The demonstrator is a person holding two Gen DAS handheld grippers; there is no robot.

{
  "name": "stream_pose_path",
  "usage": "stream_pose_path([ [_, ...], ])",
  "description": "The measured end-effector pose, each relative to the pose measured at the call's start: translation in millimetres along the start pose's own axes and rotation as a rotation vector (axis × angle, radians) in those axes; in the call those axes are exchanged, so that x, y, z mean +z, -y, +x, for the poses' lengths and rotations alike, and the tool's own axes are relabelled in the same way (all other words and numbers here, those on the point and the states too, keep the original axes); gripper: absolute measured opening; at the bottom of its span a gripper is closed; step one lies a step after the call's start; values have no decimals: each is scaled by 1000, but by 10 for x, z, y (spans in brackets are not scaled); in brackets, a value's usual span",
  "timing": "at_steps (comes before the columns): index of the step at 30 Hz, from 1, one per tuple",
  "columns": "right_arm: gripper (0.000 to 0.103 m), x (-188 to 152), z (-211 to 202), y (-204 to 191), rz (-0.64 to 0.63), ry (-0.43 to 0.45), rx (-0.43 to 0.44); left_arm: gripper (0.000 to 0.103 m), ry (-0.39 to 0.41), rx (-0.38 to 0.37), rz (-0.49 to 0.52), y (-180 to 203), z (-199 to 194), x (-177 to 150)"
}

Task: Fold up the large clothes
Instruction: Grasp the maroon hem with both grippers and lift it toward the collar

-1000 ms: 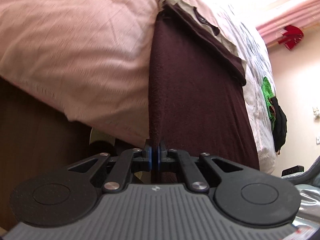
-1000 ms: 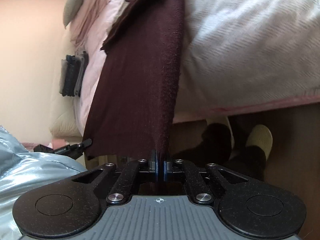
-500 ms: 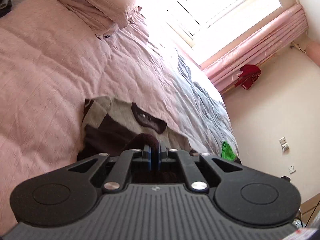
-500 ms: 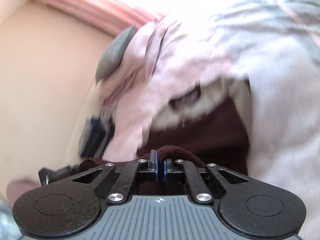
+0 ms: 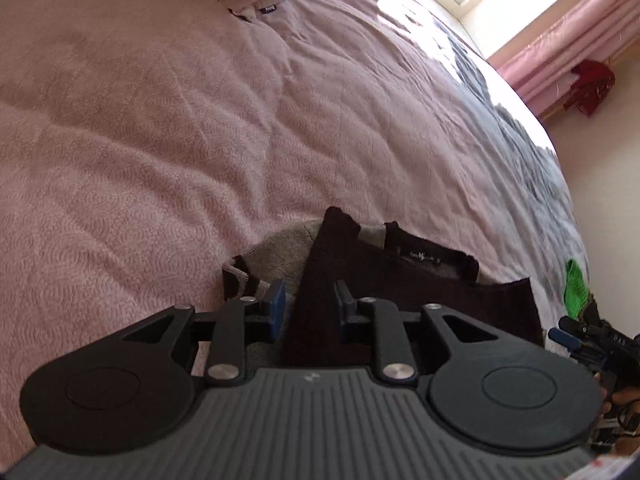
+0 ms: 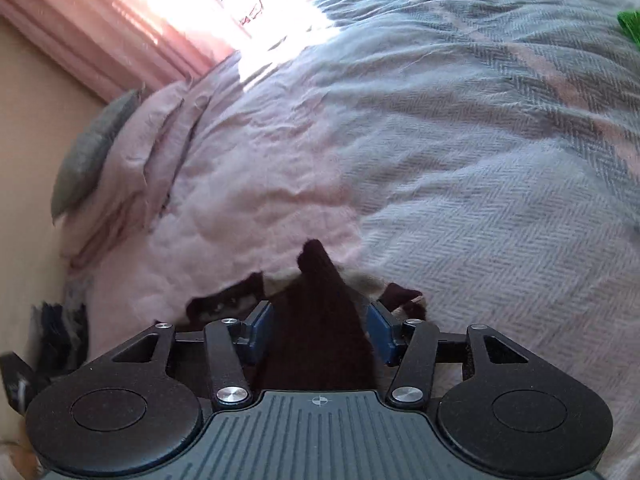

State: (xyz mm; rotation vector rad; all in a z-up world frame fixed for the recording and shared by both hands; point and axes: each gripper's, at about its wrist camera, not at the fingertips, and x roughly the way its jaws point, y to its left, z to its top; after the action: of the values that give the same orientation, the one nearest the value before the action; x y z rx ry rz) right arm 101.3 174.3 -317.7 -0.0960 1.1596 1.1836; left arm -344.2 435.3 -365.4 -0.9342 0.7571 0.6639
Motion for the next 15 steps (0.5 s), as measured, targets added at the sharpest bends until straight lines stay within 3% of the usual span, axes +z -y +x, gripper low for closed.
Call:
stream_pose_path([
  [2,50,-21,109,-65,-68,11,-28,26,-9,16,53,42,142,36],
  [6,49,-12,390,-137,-158,-19,-78,26,-18,46,180,172,429,123],
  [7,30,-18,476,-165,-196,-26,-86,26,-21,41,205,206,476,134],
  [8,3,-25,515,-194,-228,-33,-82,25,-25,27,228,237,511,140],
  [9,2,-35,510,-222,-247,-24,-89,22,-31,14,254,269,535,144],
  [10,1,-39,471,-252,-265,5,-83,3,-15,19,290,303,529,133],
  [12,1,-30,356,-300,-281,64,-86,4,54,44,323,319,431,124],
  [15,1,55,268,-296,-248,130,-99,4,166,39,292,252,223,154],
])
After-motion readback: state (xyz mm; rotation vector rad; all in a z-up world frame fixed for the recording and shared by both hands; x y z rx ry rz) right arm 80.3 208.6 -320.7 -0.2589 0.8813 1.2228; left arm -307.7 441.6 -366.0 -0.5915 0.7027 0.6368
